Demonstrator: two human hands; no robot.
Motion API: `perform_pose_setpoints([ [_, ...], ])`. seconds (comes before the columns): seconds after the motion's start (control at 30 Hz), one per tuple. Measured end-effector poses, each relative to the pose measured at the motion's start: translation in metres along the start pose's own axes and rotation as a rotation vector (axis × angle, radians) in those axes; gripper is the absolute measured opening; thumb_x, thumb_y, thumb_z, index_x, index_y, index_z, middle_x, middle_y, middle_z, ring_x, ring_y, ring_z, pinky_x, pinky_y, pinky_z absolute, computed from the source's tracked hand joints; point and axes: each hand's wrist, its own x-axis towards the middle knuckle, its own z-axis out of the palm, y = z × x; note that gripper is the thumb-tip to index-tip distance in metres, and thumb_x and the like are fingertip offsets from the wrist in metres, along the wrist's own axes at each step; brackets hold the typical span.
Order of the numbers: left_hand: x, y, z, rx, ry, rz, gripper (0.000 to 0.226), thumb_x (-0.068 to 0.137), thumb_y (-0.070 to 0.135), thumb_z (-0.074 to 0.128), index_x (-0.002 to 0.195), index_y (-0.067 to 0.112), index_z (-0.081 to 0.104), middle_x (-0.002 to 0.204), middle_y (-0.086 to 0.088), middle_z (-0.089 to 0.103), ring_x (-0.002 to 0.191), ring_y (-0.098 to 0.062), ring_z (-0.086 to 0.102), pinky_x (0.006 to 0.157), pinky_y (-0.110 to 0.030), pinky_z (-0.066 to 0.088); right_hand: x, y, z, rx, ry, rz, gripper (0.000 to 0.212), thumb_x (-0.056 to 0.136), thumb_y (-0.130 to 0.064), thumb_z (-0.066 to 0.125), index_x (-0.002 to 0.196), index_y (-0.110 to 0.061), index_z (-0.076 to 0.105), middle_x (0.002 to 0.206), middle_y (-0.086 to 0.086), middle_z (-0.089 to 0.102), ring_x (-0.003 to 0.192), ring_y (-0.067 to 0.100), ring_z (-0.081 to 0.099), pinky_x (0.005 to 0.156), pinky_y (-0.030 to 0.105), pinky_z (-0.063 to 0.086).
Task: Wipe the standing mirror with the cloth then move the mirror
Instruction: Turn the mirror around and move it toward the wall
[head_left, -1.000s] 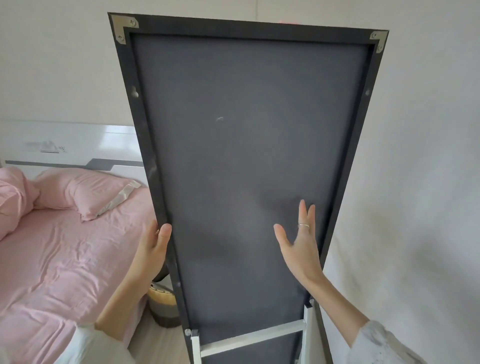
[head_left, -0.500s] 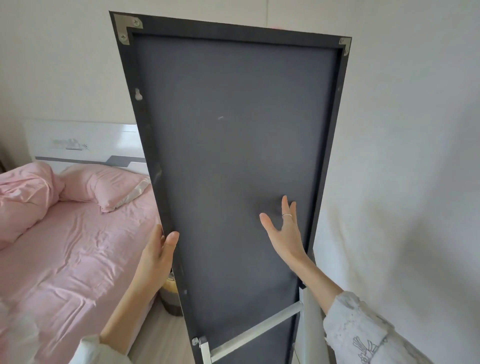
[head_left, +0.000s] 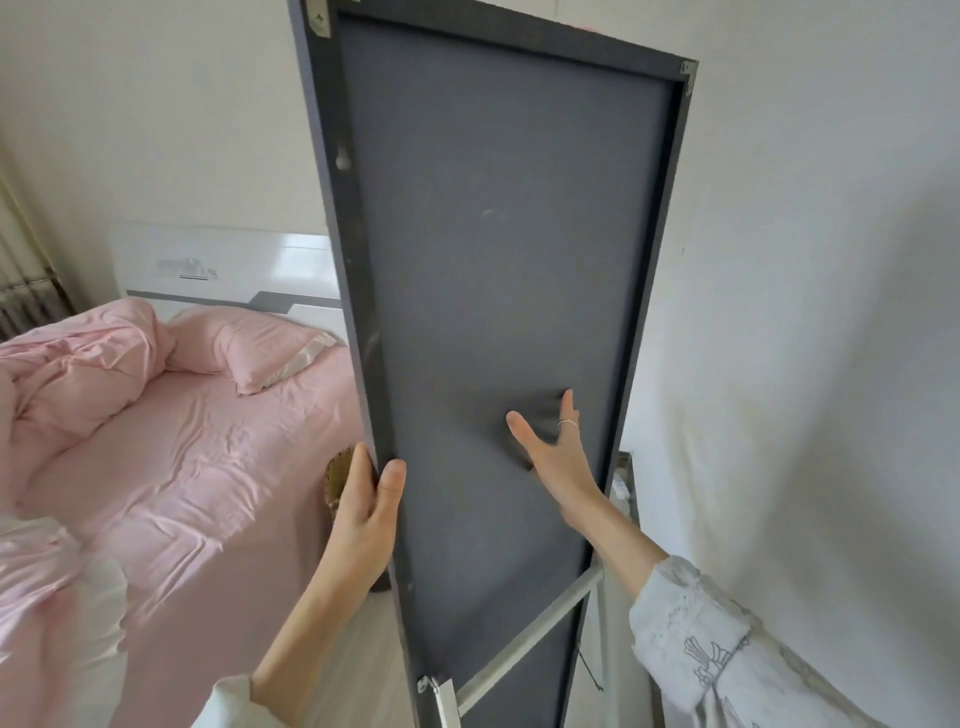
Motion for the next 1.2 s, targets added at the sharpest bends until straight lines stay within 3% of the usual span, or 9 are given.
perform_pose_setpoints([
  [0.1, -0.012, 0.014, 0.024, 0.039, -0.003, 0.044, 0.020, 0.095, 0.012, 0.039, 0.097, 0.031, 0.046, 0.088, 0.026, 0.062, 0.086, 0.015, 0.056, 0.074, -0.003, 0.042, -0.008, 0.008, -0.008, 0.013, -0.060, 0.017, 0.109, 0.057, -0.070, 0.066, 0.139, -0.052, -0.003, 0.155, -0.019, 0.004, 0.142, 0.010, 0.020, 0.114, 0.047, 0.028],
  [0.27, -0.025, 0.022, 0.053, 0.107, -0.068, 0.035, 0.014, 0.095, 0.014, 0.040, 0.103, 0.025, 0.042, 0.089, 0.018, 0.057, 0.078, 0.011, 0.057, 0.069, -0.006, 0.047, -0.038, 0.027, -0.022, -0.016, -0.097, 0.055, 0.102, 0.055, -0.076, 0.066, 0.130, -0.065, -0.002, 0.155, -0.013, 0.016, 0.139, 0.009, 0.027, 0.113, 0.046, 0.030],
  [0.33, -0.032, 0.023, 0.063, 0.110, -0.117, 0.023, 0.018, 0.094, 0.019, 0.041, 0.099, 0.036, 0.040, 0.088, 0.019, 0.056, 0.074, 0.006, 0.056, 0.074, -0.015, 0.048, -0.050, 0.025, -0.033, -0.030, -0.078, 0.056, 0.094, 0.069, -0.063, 0.065, 0.137, -0.057, 0.000, 0.148, -0.019, 0.030, 0.137, 0.011, 0.032, 0.110, 0.044, 0.036],
  [0.47, -0.050, 0.030, 0.081, 0.063, -0.212, 0.041, 0.028, 0.094, 0.017, 0.042, 0.100, 0.044, 0.037, 0.085, 0.029, 0.058, 0.077, 0.019, 0.054, 0.068, 0.000, 0.042, -0.072, 0.020, -0.058, -0.002, -0.063, 0.046, 0.075, 0.089, -0.034, 0.057, 0.145, -0.040, 0.006, 0.100, -0.039, 0.044, 0.099, -0.007, 0.053, 0.104, 0.037, 0.044],
  [0.53, -0.060, 0.035, 0.088, 0.055, -0.256, 0.060, 0.028, 0.094, 0.015, 0.042, 0.105, 0.040, 0.036, 0.082, 0.036, 0.060, 0.075, 0.021, 0.053, 0.065, 0.001, 0.041, -0.085, 0.022, -0.064, 0.021, -0.035, 0.051, 0.074, 0.090, -0.032, 0.057, 0.145, -0.039, 0.009, 0.117, -0.037, 0.042, 0.096, -0.013, 0.049, 0.103, 0.035, 0.044],
  [0.63, -0.075, 0.040, 0.095, 0.023, -0.309, 0.100, 0.028, 0.094, 0.012, 0.042, 0.105, 0.037, 0.036, 0.082, 0.041, 0.057, 0.077, 0.020, 0.053, 0.066, 0.001, 0.041, -0.102, 0.028, -0.070, 0.038, -0.009, 0.049, 0.071, 0.088, -0.034, 0.058, 0.145, -0.040, 0.015, 0.146, -0.023, 0.026, 0.113, -0.006, 0.045, 0.103, 0.035, 0.045],
  [0.77, -0.094, 0.048, 0.099, -0.032, -0.343, 0.120, 0.033, 0.093, 0.011, 0.043, 0.103, 0.042, 0.040, 0.099, 0.037, 0.057, 0.100, 0.017, 0.051, 0.079, 0.002, 0.037, -0.129, 0.035, -0.079, 0.064, 0.005, 0.063, 0.062, 0.090, -0.033, 0.056, 0.143, -0.039, 0.024, 0.143, -0.022, 0.029, 0.123, 0.000, 0.045, 0.098, 0.031, 0.049],
  [0.9, -0.111, 0.055, 0.104, -0.049, -0.363, 0.115, 0.038, 0.094, 0.008, 0.043, 0.103, 0.045, 0.039, 0.105, 0.028, 0.054, 0.095, 0.020, 0.051, 0.077, 0.003, 0.037, -0.146, 0.039, -0.085, 0.100, 0.046, 0.067, 0.058, 0.092, -0.033, 0.052, 0.144, -0.034, 0.025, 0.143, -0.017, 0.037, 0.123, 0.007, 0.049, 0.098, 0.034, 0.049],
  [1.2, -0.163, 0.068, 0.122, -0.033, -0.386, 0.174, 0.044, 0.094, 0.007, 0.043, 0.112, 0.047, 0.036, 0.113, 0.031, 0.049, 0.107, 0.021, 0.045, 0.085, 0.003, 0.032, -0.195, 0.047, -0.106, 0.145, 0.036, 0.088, 0.055, 0.095, -0.030, 0.047, 0.145, -0.033, 0.023, 0.148, -0.015, 0.032, 0.131, 0.015, 0.044, 0.100, 0.038, 0.047],
])
